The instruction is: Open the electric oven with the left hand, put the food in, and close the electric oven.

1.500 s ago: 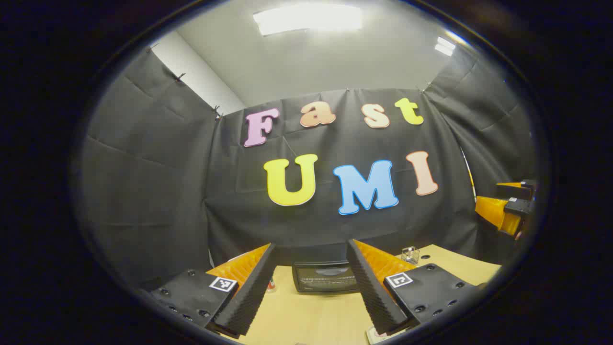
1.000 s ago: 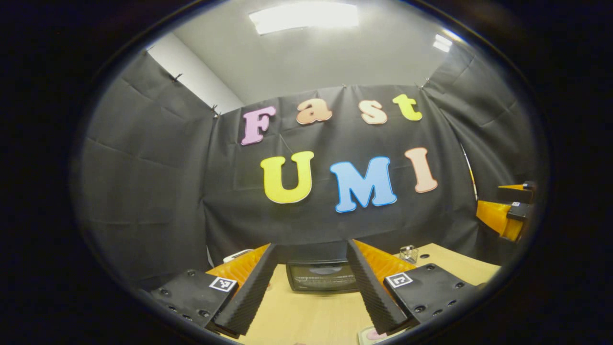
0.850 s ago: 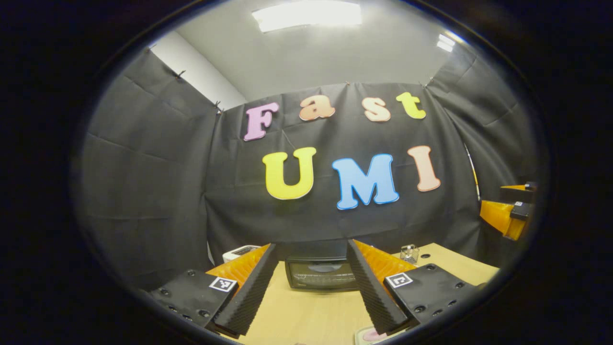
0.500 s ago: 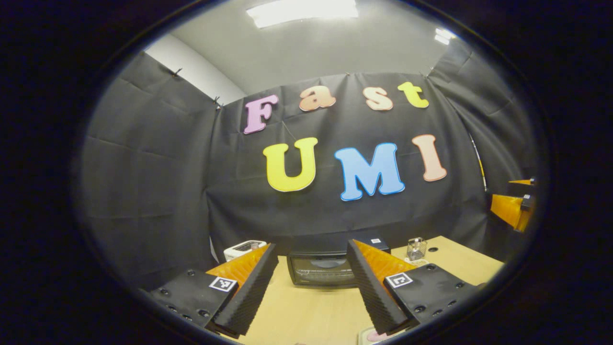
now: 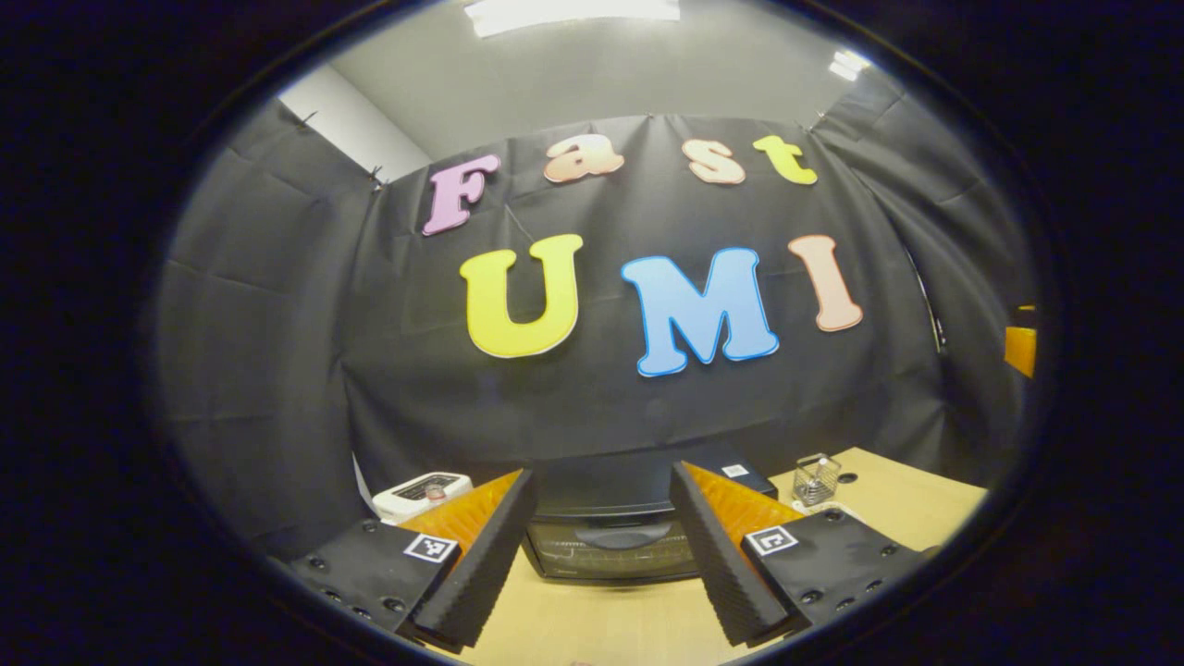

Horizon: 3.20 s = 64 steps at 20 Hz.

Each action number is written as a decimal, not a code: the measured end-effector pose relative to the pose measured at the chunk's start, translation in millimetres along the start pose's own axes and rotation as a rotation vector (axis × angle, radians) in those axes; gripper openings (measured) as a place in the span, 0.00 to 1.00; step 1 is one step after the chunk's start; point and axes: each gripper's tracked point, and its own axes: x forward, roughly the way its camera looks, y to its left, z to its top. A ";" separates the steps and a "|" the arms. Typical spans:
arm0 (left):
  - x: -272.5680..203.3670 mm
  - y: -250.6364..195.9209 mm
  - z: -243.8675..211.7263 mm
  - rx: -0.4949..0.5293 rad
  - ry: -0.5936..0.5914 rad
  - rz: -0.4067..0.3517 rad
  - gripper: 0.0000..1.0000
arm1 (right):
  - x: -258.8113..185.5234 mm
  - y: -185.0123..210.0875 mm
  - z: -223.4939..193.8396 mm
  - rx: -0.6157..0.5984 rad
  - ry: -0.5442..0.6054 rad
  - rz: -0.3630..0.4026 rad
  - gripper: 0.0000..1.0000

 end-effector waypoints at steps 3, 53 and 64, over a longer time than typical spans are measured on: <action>36.7 -4.7 -30.2 -0.006 0.037 -0.044 1.00 | 1.3 3.0 2.1 -0.032 -0.003 -0.049 0.98; -48.8 -32.1 -230.9 -0.037 0.433 -0.058 0.98 | -27.5 -5.3 -91.0 0.023 0.309 0.099 0.98; -92.1 34.4 -70.1 -0.032 0.152 0.006 0.95 | -85.4 81.1 -224.2 0.065 0.840 0.552 0.99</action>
